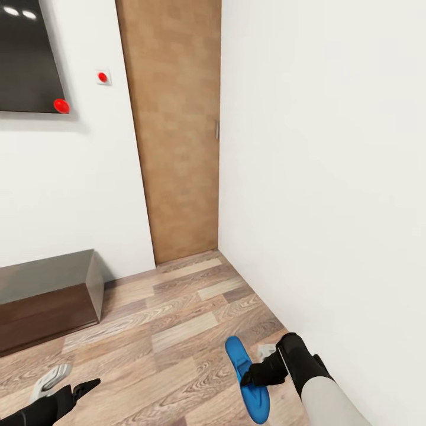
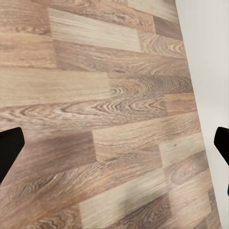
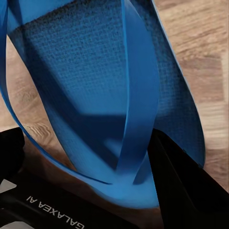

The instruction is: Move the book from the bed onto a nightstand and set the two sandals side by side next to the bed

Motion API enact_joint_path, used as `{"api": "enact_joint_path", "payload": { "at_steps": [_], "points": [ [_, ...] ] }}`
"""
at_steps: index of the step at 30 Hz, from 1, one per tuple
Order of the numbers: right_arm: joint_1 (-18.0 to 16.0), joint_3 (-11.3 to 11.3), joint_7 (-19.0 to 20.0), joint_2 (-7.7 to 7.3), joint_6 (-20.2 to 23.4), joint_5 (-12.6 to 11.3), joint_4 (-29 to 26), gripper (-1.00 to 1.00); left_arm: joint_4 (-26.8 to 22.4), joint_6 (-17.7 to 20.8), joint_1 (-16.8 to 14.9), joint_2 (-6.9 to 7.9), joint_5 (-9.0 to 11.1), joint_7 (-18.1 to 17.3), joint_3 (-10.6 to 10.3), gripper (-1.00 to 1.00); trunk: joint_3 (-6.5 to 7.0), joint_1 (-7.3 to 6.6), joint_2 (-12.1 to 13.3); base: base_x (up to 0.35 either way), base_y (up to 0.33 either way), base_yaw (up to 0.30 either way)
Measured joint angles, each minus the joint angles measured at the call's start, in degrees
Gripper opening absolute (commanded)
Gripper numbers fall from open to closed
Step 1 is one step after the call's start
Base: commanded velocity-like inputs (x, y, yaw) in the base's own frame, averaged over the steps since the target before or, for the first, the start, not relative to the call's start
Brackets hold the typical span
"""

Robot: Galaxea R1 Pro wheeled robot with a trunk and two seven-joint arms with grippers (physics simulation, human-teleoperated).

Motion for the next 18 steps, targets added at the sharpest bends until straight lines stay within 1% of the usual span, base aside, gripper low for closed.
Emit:
{"api": "enact_joint_path", "payload": {
  "at_steps": [5,8,12,18],
  "points": [
    [0.0,0.0,0.0,0.0,0.0,0.0,0.0,-1.0,0.0,0.0,0.0,0.0,0.0,0.0,0.0,1.0,0.0,0.0,0.0,0.186,0.0,0.004],
    [0.0,0.0,0.0,0.0,0.0,0.0,0.0,-1.0,0.0,0.0,0.0,0.0,0.0,0.0,0.1,1.0,0.0,0.01,0.0,0.113,0.0,0.052],
    [0.0,0.0,0.0,0.0,0.0,0.0,0.0,-1.0,0.0,0.0,0.0,0.0,0.0,0.0,0.1,1.0,0.0,0.01,0.0,0.036,0.0,0.173],
    [0.0,0.0,0.0,0.0,0.0,0.0,0.0,-1.0,0.0,0.0,0.0,0.0,-0.1,-0.1,0.1,1.0,0.0,0.02,0.0,0.007,0.0,0.227]
  ]
}}
